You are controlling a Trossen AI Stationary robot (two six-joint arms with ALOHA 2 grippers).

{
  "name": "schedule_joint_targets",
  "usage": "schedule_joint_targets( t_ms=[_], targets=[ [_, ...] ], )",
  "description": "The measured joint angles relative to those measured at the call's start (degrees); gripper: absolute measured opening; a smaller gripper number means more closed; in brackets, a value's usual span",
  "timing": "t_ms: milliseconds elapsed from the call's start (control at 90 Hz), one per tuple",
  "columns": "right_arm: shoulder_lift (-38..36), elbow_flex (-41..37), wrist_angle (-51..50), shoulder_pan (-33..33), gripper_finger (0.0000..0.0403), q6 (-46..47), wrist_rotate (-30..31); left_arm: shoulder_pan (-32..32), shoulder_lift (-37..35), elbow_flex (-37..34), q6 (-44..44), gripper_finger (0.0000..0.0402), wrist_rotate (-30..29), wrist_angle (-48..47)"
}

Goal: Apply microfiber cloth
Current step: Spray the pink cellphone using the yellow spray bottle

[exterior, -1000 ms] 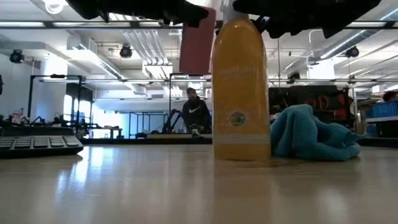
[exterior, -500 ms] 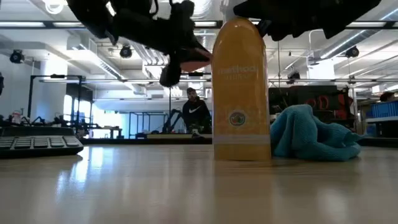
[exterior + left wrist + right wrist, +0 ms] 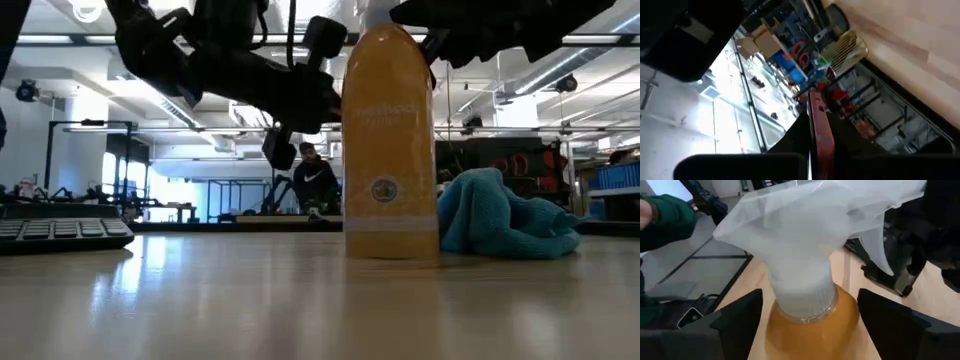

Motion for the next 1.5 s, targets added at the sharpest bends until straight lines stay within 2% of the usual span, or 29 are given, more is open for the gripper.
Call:
schedule_joint_targets(
  t_ms=[300, 489, 633, 1011, 1178, 1356, 1500],
  targets=[
    [0.0, 0.22, 1.52, 0.12, 0.0287, -2.12, 3.25, -6.4, -2.57, -2.61, 0.54, 0.0014, -1.2, 2.16],
    [-0.02, 1.11, 0.79, 0.12, 0.028, -2.54, 3.33, -6.84, -4.01, -4.91, 0.62, 0.0014, -1.18, 2.35],
    [-0.05, 1.11, 0.78, 0.1, 0.0278, -4.46, 6.76, -6.51, -4.96, -5.84, 0.6, 0.0014, -1.17, 2.38],
    [-0.19, 1.26, -4.61, -1.18, 0.035, -6.52, 7.13, -6.55, -5.24, -6.68, -1.77, 0.0014, 0.37, 2.28],
    [-1.91, 2.36, -7.31, -1.3, 0.0355, -8.48, 7.21, -6.55, -5.24, -6.94, -2.43, 0.0014, 0.42, 2.3],
    [-2.36, 4.47, -17.04, -1.28, 0.0356, -7.9, 6.25, -6.55, -5.24, -6.95, -2.94, 0.0014, 0.44, 2.3],
    [-1.99, 5.71, -17.24, -1.59, 0.0367, -5.9, 6.76, -6.57, -5.24, -6.95, -2.94, 0.0014, 0.46, 2.37]
  ],
)
